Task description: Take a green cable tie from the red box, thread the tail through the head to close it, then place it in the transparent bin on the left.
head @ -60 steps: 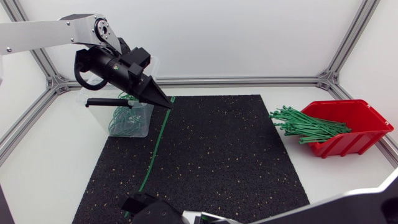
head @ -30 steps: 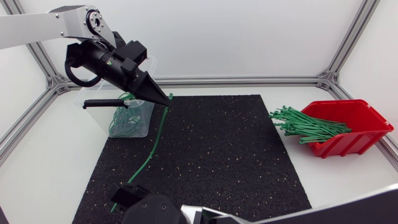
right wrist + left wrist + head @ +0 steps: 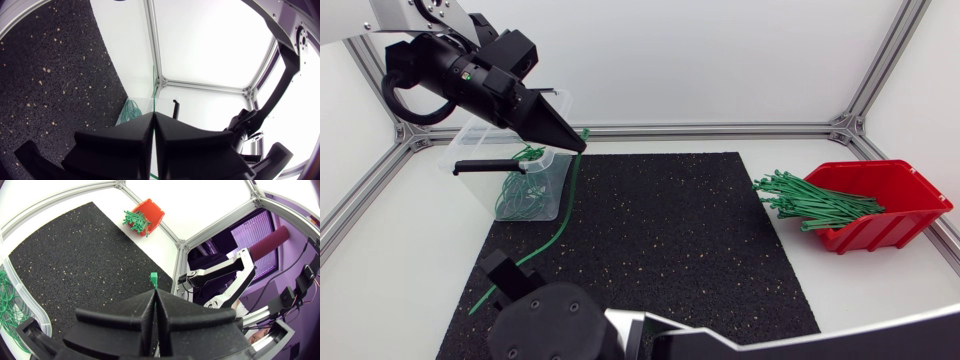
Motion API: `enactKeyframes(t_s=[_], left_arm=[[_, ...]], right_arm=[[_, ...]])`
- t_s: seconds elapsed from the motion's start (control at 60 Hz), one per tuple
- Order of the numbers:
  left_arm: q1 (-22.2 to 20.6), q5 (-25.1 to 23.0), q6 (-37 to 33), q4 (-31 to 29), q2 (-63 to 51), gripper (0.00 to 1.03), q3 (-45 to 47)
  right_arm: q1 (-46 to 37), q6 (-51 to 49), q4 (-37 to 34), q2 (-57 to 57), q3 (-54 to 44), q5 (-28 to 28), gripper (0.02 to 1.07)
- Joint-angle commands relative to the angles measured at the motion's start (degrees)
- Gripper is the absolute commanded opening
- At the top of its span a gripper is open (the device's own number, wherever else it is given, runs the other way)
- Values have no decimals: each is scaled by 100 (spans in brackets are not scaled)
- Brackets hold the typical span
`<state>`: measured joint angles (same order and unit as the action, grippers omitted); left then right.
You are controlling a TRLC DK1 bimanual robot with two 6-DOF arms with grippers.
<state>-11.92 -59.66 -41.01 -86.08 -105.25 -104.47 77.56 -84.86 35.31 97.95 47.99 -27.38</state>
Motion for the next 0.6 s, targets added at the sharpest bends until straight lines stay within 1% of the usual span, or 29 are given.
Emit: enactKeyframes(t_s=[0.0, 0.033, 0.083, 0.1, 0.25, 0.317, 0.4, 0.483, 0.517, 0.533, 0.583], left_arm=[[-38, -2, -91, 13, 66, 3, 172], [-47, -2, -91, 83, 66, 3, 190], [-56, -2, -73, 162, 75, 3, 207], [-56, -2, -73, 180, 75, 3, 216], [-126, -90, 146, 610, 189, 3, 374], [-188, -134, 225, 769, 295, 3, 445], [-223, -160, 419, 1155, 435, 3, 576], [-284, -160, 683, 1560, 488, 3, 682], [-319, -169, 779, 1718, 514, 3, 752], [-337, -169, 806, 1753, 523, 3, 779], [-460, -169, 1052, 2210, 655, 3, 998]], right_arm=[[-22, 743, -595, -233, 264, -92, 8], [-39, 1217, -1193, -321, 431, -75, 8], [-66, 1692, -1773, -417, 615, 4, 8], [-74, 1762, -1843, -444, 642, 22, 8], [-206, 3046, -3188, -769, 1020, 417, 8], [-294, 3643, -3856, -936, 1169, 786, 8], [-523, 4030, -4234, -1050, 1222, 1147, 8], [-857, 4513, -4779, -1138, 1336, 1744, 8], [-1032, 4795, -5113, -1191, 1450, 2149, 8], [-1076, 4847, -5183, -1199, 1477, 2228, 8], [-1428, 5278, -5772, -1314, 1696, 3028, 8]])
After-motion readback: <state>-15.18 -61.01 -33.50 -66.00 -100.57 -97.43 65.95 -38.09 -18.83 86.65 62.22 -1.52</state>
